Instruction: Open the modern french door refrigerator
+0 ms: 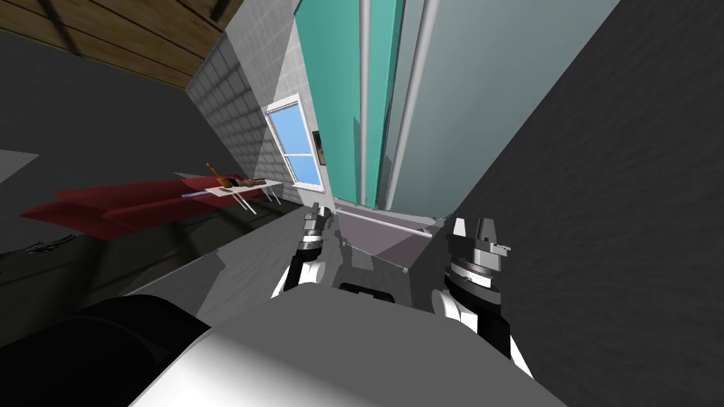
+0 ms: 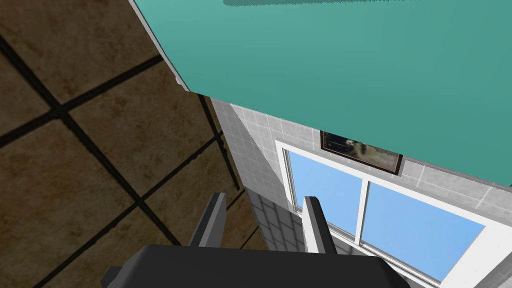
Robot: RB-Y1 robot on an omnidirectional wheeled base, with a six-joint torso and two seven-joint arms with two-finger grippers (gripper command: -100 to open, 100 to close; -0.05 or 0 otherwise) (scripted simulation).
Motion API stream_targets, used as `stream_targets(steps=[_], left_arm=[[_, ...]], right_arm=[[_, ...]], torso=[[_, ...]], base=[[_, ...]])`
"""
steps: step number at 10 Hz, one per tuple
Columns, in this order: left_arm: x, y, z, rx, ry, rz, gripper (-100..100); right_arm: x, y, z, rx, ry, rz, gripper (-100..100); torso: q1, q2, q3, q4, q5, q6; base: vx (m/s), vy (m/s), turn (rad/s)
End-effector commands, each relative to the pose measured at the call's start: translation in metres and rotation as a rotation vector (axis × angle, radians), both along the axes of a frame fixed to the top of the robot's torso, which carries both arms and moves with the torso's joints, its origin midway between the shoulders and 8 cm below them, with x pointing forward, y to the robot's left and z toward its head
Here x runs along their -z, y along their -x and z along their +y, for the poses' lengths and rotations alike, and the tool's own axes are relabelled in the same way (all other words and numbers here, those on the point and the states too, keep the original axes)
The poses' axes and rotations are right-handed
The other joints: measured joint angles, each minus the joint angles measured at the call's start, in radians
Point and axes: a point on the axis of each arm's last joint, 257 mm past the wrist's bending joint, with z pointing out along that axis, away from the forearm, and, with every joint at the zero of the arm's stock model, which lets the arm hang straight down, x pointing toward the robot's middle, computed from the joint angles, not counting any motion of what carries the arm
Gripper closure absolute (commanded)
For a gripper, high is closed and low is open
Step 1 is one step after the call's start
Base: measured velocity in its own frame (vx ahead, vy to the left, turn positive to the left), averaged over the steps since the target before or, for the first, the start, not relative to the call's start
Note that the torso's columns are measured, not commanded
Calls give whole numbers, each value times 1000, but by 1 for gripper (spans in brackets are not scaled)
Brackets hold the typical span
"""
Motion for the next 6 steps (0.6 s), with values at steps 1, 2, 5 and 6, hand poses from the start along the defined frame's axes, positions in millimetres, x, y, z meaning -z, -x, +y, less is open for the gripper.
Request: stream_targets(steps=[1,2,5,6], left_arm=[[0,0,0,0,0,0,0],[0,0,0,0,0,0,0],[0,0,0,0,0,1,0],[0,0,0,0,0,1,0]], right_arm=[[0,0,0,0,0,0,0],[0,0,0,0,0,0,0],[6,-9,8,38,153,41,-100],[9,-13,9,63,216,57,-100]], torso=[[0,74,-148,74,0,0],[0,148,-295,148,0,0],[3,265,-531,264,1,0],[3,267,-536,267,1,0]], base=[[0,0,0],[0,0,0],[-1,58,-9],[13,99,-10]])
